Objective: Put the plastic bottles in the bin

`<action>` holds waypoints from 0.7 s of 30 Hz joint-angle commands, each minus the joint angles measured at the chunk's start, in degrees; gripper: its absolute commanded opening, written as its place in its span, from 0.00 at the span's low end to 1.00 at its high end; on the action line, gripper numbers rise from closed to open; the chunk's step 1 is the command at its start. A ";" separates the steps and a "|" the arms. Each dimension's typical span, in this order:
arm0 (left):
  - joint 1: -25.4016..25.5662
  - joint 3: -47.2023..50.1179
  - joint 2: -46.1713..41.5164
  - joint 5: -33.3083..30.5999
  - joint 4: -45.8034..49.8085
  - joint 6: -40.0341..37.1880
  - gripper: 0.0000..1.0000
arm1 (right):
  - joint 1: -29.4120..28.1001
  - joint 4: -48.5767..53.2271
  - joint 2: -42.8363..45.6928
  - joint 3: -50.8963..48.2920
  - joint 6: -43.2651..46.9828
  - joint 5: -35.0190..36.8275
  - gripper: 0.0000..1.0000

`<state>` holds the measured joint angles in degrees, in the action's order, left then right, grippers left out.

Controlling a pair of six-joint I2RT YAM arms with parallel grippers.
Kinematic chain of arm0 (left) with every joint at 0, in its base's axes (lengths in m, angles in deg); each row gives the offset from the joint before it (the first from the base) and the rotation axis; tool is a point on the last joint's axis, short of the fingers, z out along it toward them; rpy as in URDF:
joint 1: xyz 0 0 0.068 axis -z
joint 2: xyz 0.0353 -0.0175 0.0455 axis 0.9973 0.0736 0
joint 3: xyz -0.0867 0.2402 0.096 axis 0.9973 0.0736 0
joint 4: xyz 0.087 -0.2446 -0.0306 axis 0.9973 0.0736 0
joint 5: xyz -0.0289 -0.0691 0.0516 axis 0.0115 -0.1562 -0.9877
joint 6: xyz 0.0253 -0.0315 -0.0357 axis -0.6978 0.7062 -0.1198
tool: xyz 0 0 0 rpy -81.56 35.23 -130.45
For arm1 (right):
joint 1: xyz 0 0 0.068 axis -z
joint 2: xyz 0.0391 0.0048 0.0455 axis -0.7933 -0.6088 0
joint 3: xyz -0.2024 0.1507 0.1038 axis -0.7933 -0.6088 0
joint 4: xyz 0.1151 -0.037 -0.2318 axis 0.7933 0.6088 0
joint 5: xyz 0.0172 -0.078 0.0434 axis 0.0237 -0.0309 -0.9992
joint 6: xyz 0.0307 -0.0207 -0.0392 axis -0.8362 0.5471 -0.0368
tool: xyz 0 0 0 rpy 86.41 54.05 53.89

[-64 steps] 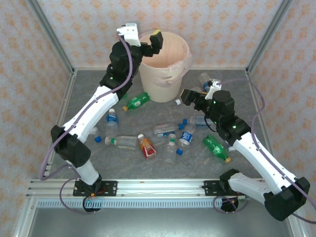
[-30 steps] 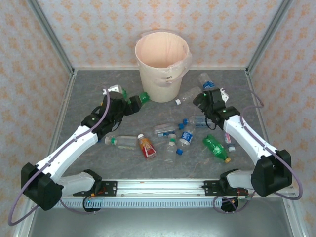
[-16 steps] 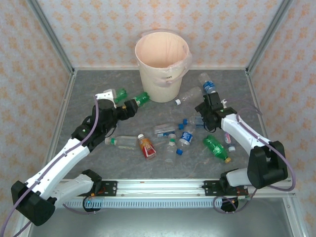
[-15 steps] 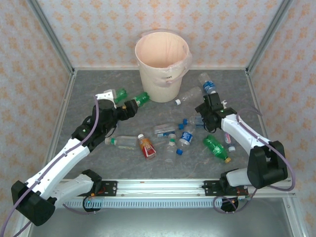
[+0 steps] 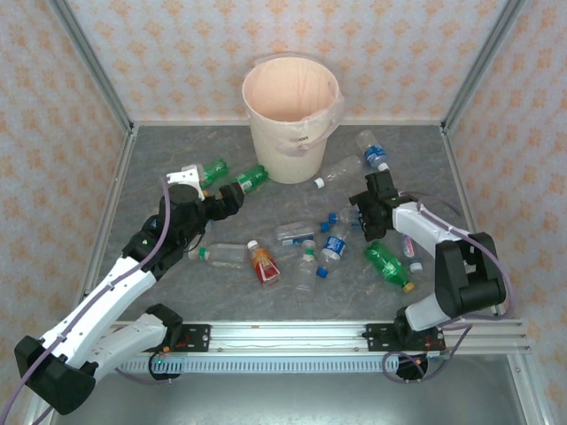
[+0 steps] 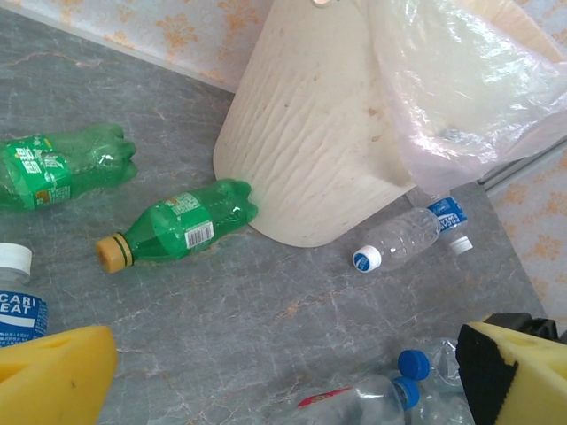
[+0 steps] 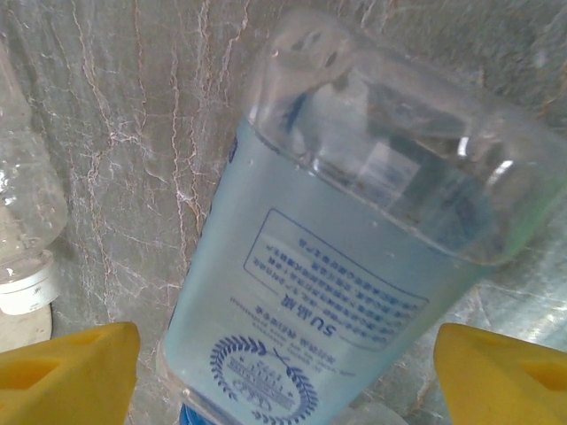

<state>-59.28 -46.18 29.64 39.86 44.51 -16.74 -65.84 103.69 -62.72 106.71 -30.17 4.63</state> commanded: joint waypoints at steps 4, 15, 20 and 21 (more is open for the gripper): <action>-0.39 0.03 -1.21 -0.65 0.44 -0.61 0.99 | 1.10 -3.80 -3.03 1.21 -1.35 -0.79 0.86; -0.39 -0.98 -0.68 -0.47 0.78 0.17 0.99 | 2.09 -6.82 -7.07 0.96 -1.20 -2.72 0.75; -0.40 -1.40 -0.03 -0.47 0.88 0.22 0.99 | 2.22 -7.30 -6.77 0.34 -1.43 -2.37 0.69; -0.38 -1.44 0.06 -0.40 0.95 0.35 0.99 | 2.25 -7.46 -6.40 0.34 -1.27 -2.02 0.67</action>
<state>-59.28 -46.18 29.66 39.67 44.53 -16.74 -63.92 96.88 -69.32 106.88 -31.09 1.44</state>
